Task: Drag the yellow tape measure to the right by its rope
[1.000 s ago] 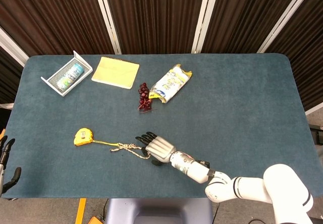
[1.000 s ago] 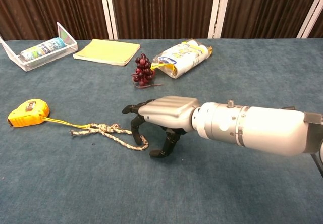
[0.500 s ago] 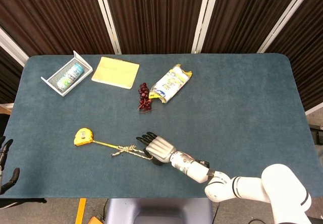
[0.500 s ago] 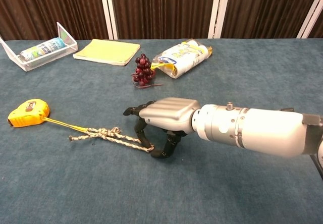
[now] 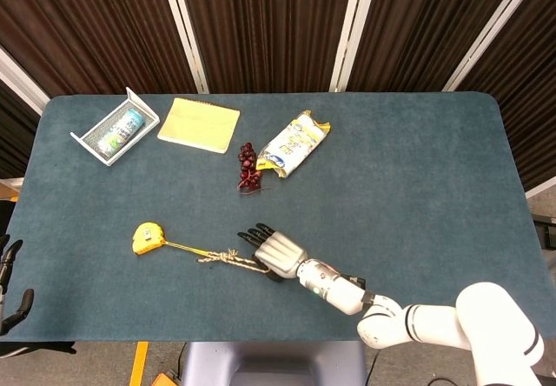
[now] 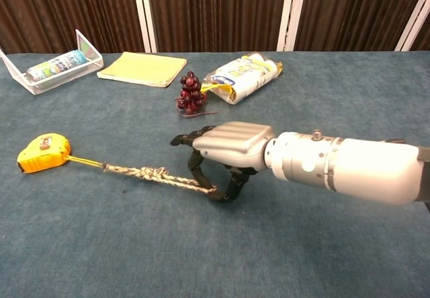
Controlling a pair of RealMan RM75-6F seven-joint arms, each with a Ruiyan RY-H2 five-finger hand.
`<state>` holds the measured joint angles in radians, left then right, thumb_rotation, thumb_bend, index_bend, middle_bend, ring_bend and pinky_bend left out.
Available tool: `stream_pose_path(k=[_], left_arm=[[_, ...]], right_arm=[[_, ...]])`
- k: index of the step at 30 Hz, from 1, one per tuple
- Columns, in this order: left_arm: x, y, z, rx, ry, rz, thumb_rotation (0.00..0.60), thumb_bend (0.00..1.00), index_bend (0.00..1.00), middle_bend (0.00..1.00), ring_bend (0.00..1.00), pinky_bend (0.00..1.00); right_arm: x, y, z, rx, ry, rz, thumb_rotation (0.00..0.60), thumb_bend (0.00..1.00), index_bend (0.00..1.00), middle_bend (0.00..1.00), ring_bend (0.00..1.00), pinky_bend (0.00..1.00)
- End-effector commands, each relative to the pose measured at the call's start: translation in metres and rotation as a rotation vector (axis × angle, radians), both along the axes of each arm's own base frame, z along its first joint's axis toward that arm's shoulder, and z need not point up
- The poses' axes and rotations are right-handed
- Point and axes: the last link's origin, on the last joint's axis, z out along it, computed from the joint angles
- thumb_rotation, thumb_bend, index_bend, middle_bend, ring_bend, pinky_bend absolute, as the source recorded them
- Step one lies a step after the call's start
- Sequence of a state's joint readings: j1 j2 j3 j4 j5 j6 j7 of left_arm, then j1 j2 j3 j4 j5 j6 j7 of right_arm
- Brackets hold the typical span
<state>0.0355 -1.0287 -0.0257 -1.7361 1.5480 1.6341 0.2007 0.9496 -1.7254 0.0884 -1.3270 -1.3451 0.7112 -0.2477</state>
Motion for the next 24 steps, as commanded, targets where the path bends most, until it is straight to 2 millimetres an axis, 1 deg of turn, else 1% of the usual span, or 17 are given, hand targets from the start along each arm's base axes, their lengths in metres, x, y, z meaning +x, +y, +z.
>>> stream_pose_path(k=[1, 8, 13, 16, 20, 24], left_arm=[[0.0, 0.0, 0.001, 0.001, -0.001, 0.0, 0.6, 0.43, 0.04, 0.0, 0.0, 0.02], [-0.001, 0.0, 0.001, 0.003, 0.0, 0.005, 0.6, 0.43, 0.04, 0.0, 0.0, 0.02], [0.0, 0.0, -0.001, 0.0, 0.002, 0.002, 0.6, 0.43, 0.04, 0.0, 0.0, 0.02], [0.0, 0.0, -0.001, -0.001, 0.0, 0.003, 0.6, 0.43, 0.04, 0.0, 0.0, 0.02], [0.0, 0.001, -0.002, -0.004, -0.002, 0.003, 0.6, 0.43, 0.04, 0.0, 0.0, 0.02], [0.001, 0.001, -0.003, -0.009, -0.005, 0.003, 0.6, 0.43, 0.04, 0.0, 0.0, 0.02]], right_arm=[[-0.007, -0.001, 0.008, -0.012, 0.017, 0.002, 0.6, 0.51, 0.76, 0.09, 0.1, 0.0], [-0.031, -0.011, 0.033, -0.055, 0.041, -0.049, 0.6, 0.55, 0.77, 0.09, 0.1, 0.0], [-0.056, -0.018, 0.054, -0.088, 0.073, -0.089, 0.6, 0.57, 0.78, 0.09, 0.11, 0.0], [-0.072, -0.022, 0.071, -0.121, 0.097, -0.105, 0.6, 0.58, 0.78, 0.09, 0.11, 0.0], [-0.095, -0.025, 0.098, -0.174, 0.119, -0.133, 0.6, 0.58, 0.78, 0.09, 0.11, 0.0], [-0.124, -0.025, 0.133, -0.244, 0.147, -0.171, 0.6, 0.58, 0.78, 0.09, 0.11, 0.0]])
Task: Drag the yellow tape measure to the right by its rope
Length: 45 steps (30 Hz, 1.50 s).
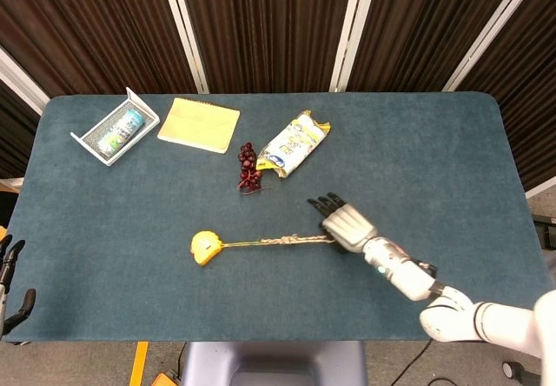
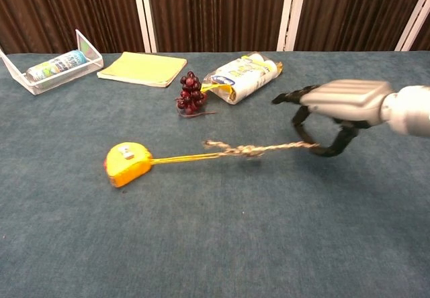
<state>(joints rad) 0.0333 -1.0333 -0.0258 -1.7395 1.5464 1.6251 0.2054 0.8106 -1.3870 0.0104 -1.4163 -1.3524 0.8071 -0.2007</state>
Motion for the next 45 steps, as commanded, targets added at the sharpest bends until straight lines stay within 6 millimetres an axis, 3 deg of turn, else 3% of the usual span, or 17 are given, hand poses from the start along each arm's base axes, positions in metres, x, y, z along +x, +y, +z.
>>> stream_pose_path(k=[1, 18, 24, 28, 33, 39, 43, 45], left_arm=[[0.0, 0.0, -0.001, -0.003, -0.003, 0.0, 0.6, 0.43, 0.04, 0.0, 0.0, 0.02], [0.003, 0.004, -0.015, -0.052, 0.011, -0.003, 0.6, 0.43, 0.04, 0.0, 0.0, 0.02], [0.003, 0.004, -0.016, -0.055, 0.015, -0.004, 0.6, 0.43, 0.04, 0.0, 0.0, 0.02], [0.004, 0.004, -0.019, -0.061, 0.019, -0.008, 0.6, 0.43, 0.04, 0.0, 0.0, 0.02], [0.004, 0.005, -0.02, -0.061, 0.022, -0.007, 0.6, 0.43, 0.04, 0.0, 0.0, 0.02], [0.004, 0.005, -0.019, -0.057, 0.022, -0.005, 0.6, 0.43, 0.04, 0.0, 0.0, 0.02], [0.003, 0.005, -0.019, -0.056, 0.02, -0.005, 0.6, 0.43, 0.04, 0.0, 0.0, 0.02], [0.003, 0.005, -0.019, -0.056, 0.018, -0.007, 0.6, 0.43, 0.04, 0.0, 0.0, 0.02]], right_arm=[[-0.029, 0.004, 0.031, -0.058, 0.023, -0.04, 0.6, 0.58, 0.78, 0.09, 0.11, 0.0], [-0.171, 0.042, 0.152, -0.287, 0.107, -0.356, 0.6, 0.58, 0.79, 0.09, 0.11, 0.0], [-0.214, 0.053, 0.191, -0.391, 0.118, -0.48, 0.6, 0.58, 0.8, 0.09, 0.11, 0.0], [-0.232, 0.057, 0.206, -0.434, 0.126, -0.528, 0.6, 0.58, 0.8, 0.09, 0.11, 0.0], [-0.23, 0.051, 0.203, -0.429, 0.082, -0.514, 0.6, 0.58, 0.8, 0.09, 0.11, 0.0], [-0.175, 0.04, 0.172, -0.326, -0.094, -0.348, 0.6, 0.58, 0.74, 0.09, 0.11, 0.0], [-0.163, 0.04, 0.166, -0.301, -0.124, -0.325, 0.6, 0.57, 0.64, 0.09, 0.1, 0.0], [-0.144, 0.041, 0.154, -0.245, -0.174, -0.31, 0.6, 0.47, 0.44, 0.08, 0.06, 0.0]])
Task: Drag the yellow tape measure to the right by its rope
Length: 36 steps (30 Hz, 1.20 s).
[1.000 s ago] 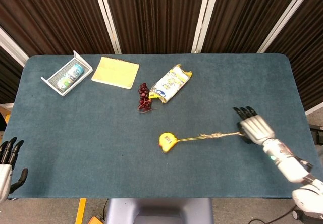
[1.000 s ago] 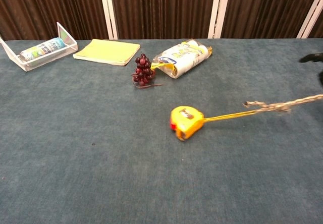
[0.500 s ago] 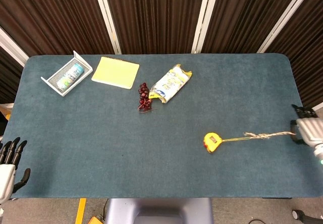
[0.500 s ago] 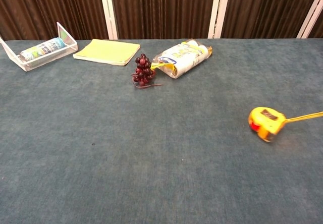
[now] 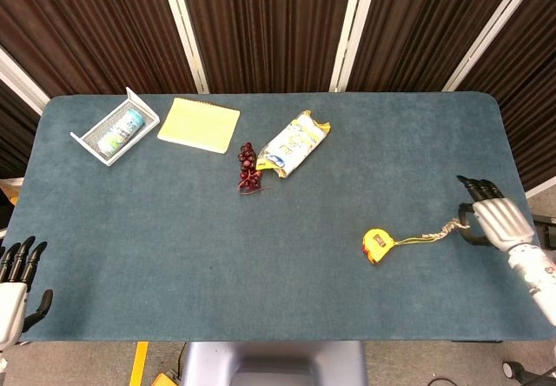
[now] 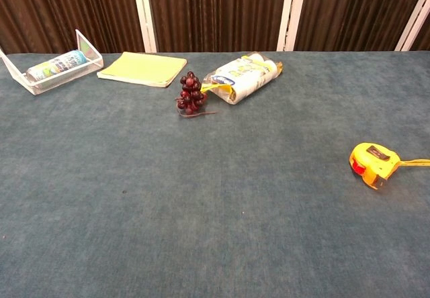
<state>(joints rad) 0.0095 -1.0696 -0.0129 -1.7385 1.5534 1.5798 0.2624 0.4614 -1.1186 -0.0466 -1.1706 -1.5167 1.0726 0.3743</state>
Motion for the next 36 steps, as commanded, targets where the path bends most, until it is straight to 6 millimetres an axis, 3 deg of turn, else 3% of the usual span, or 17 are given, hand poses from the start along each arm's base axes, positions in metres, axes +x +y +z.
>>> stream_pose_path(k=[1, 2, 3, 5, 11, 15, 20, 25, 30, 36], left_arm=[[0.0, 0.0, 0.0, -0.001, -0.003, -0.003, 0.6, 0.43, 0.04, 0.0, 0.0, 0.02], [0.0, 0.0, 0.001, -0.001, -0.005, -0.004, 0.6, 0.43, 0.04, 0.0, 0.0, 0.02], [0.0, -0.001, 0.002, 0.001, -0.007, -0.004, 0.6, 0.43, 0.04, 0.0, 0.0, 0.02], [-0.001, -0.001, 0.003, 0.003, -0.009, -0.004, 0.6, 0.43, 0.04, 0.0, 0.0, 0.02], [-0.002, -0.001, 0.005, 0.009, -0.01, 0.001, 0.6, 0.43, 0.04, 0.0, 0.0, 0.02], [-0.001, -0.001, 0.005, 0.008, -0.009, 0.0, 0.6, 0.43, 0.04, 0.0, 0.0, 0.02], [-0.002, -0.001, 0.005, 0.006, -0.01, 0.001, 0.6, 0.43, 0.04, 0.0, 0.0, 0.02], [-0.002, 0.001, 0.005, 0.004, -0.012, -0.002, 0.6, 0.43, 0.04, 0.0, 0.0, 0.02], [-0.003, 0.002, 0.006, 0.007, -0.018, -0.01, 0.6, 0.43, 0.04, 0.0, 0.0, 0.02], [-0.002, 0.004, 0.006, 0.004, -0.014, -0.039, 0.6, 0.43, 0.04, 0.0, 0.0, 0.02]], right_arm=[[0.038, -0.001, -0.022, 0.099, -0.092, 0.043, 0.6, 0.41, 0.34, 0.08, 0.05, 0.0], [0.052, -0.001, -0.031, 0.137, -0.105, 0.047, 0.6, 0.3, 0.19, 0.06, 0.03, 0.0], [0.072, -0.001, -0.045, 0.183, -0.121, 0.06, 0.6, 0.25, 0.12, 0.05, 0.03, 0.0], [0.083, -0.002, -0.051, 0.188, -0.111, 0.051, 0.6, 0.19, 0.02, 0.04, 0.01, 0.0], [0.103, -0.004, -0.069, 0.164, -0.091, 0.066, 0.6, 0.13, 0.0, 0.03, 0.01, 0.0], [0.109, 0.002, -0.069, 0.135, -0.099, 0.082, 0.6, 0.13, 0.0, 0.03, 0.01, 0.0], [0.098, 0.026, -0.053, 0.03, -0.073, 0.103, 0.6, 0.13, 0.0, 0.03, 0.01, 0.0], [0.076, 0.083, -0.017, -0.083, -0.096, 0.065, 0.6, 0.13, 0.01, 0.02, 0.01, 0.0], [0.053, 0.132, 0.016, -0.193, -0.12, 0.031, 0.6, 0.13, 0.08, 0.02, 0.01, 0.0], [0.033, 0.156, 0.028, -0.235, -0.137, -0.01, 0.6, 0.14, 0.11, 0.02, 0.01, 0.0]])
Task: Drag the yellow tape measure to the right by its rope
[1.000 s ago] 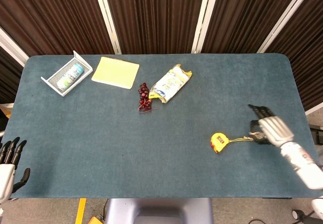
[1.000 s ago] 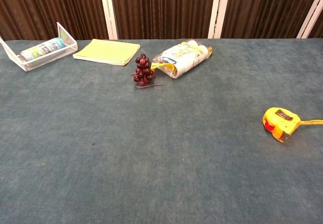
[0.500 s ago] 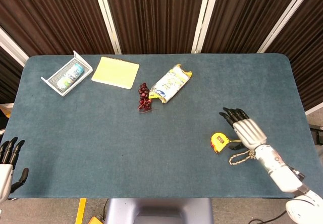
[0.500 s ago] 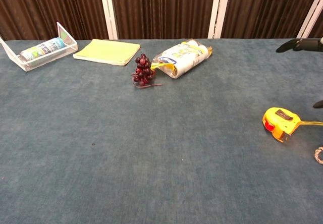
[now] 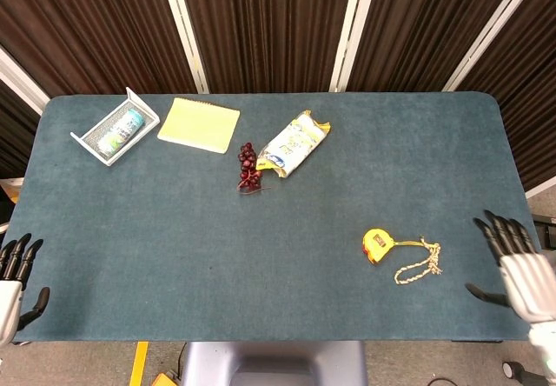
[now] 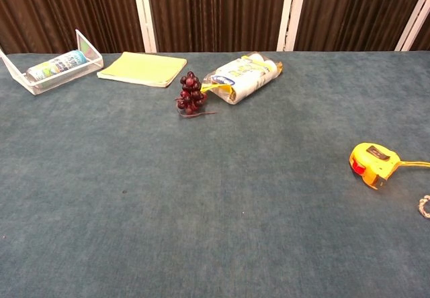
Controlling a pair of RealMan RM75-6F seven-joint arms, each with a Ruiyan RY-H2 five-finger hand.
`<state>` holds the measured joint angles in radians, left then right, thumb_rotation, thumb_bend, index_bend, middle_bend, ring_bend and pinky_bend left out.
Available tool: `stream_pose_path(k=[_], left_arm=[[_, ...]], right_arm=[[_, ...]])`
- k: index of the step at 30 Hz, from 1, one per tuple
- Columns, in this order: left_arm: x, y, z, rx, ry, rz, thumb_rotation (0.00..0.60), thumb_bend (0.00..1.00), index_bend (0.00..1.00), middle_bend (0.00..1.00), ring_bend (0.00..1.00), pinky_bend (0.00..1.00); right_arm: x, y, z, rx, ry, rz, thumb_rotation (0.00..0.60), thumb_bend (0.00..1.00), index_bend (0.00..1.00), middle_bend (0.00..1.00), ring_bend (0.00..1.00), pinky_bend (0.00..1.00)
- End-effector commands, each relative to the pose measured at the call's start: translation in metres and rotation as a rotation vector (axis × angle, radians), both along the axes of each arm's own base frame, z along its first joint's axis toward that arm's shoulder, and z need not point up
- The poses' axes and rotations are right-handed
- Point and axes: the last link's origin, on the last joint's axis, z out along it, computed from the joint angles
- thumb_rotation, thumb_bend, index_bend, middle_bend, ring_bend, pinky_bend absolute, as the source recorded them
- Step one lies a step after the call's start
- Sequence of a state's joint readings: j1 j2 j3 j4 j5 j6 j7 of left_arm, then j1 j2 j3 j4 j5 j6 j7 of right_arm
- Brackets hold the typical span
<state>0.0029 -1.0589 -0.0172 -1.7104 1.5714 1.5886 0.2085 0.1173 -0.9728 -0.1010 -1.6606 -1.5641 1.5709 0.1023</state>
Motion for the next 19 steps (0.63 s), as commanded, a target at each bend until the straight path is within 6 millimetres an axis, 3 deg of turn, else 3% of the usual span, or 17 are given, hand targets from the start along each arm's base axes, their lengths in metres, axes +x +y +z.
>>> stream_pose_path(k=[1, 19], left_arm=[[0.0, 0.001, -0.001, -0.003, 0.0, -0.014, 0.6, 0.43, 0.04, 0.0, 0.0, 0.02], [-0.003, 0.008, -0.006, -0.036, -0.01, -0.04, 0.6, 0.43, 0.04, 0.0, 0.0, 0.02]], right_arm=[[-0.013, 0.014, 0.007, 0.0, 0.004, -0.029, 0.6, 0.15, 0.11, 0.02, 0.01, 0.0], [-0.005, 0.015, -0.005, 0.021, 0.031, -0.008, 0.6, 0.17, 0.08, 0.02, 0.01, 0.0]])
